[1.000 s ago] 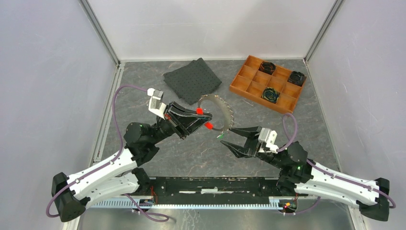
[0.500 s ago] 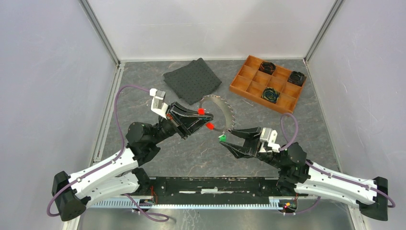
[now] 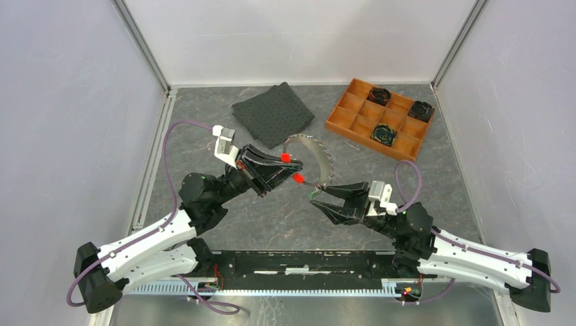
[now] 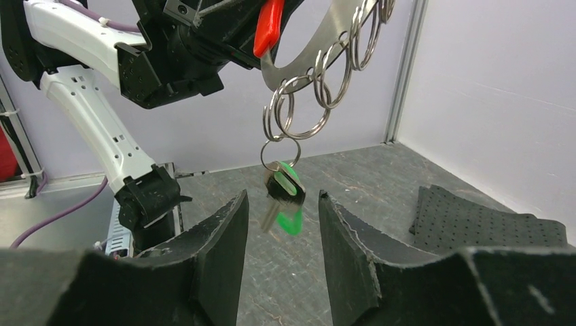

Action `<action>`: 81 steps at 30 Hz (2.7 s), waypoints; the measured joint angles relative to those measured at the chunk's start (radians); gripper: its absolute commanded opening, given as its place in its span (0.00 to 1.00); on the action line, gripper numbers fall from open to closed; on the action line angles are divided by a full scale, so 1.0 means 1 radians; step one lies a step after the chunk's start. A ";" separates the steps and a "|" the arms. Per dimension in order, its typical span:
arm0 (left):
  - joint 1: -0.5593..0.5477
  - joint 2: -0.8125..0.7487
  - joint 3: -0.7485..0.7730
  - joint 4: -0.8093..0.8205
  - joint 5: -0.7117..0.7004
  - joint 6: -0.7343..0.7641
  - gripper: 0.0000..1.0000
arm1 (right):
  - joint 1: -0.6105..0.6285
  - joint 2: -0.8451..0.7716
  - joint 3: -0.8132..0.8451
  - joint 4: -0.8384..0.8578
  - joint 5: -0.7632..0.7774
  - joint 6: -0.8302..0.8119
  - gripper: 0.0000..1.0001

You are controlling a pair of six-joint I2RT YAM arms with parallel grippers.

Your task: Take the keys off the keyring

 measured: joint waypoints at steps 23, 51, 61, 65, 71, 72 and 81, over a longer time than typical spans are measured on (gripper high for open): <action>-0.001 0.008 0.000 0.003 -0.024 -0.001 0.02 | 0.000 0.036 -0.018 0.104 -0.024 0.038 0.41; -0.002 -0.030 -0.108 -0.021 -0.172 0.003 0.02 | 0.000 0.056 0.048 -0.136 0.085 0.071 0.01; -0.002 -0.029 -0.200 0.024 -0.207 0.032 0.02 | 0.000 0.157 0.258 -0.484 0.168 0.072 0.01; -0.002 -0.032 -0.220 0.032 -0.211 0.048 0.02 | 0.000 0.193 0.308 -0.580 0.187 0.076 0.01; -0.002 -0.062 -0.244 0.030 -0.225 0.067 0.02 | 0.000 0.202 0.335 -0.666 0.216 0.091 0.01; -0.002 -0.068 -0.245 0.028 -0.226 0.072 0.02 | 0.000 0.203 0.339 -0.678 0.219 0.092 0.01; -0.002 -0.080 -0.249 0.018 -0.229 0.113 0.02 | 0.000 0.232 0.375 -0.732 0.226 0.098 0.01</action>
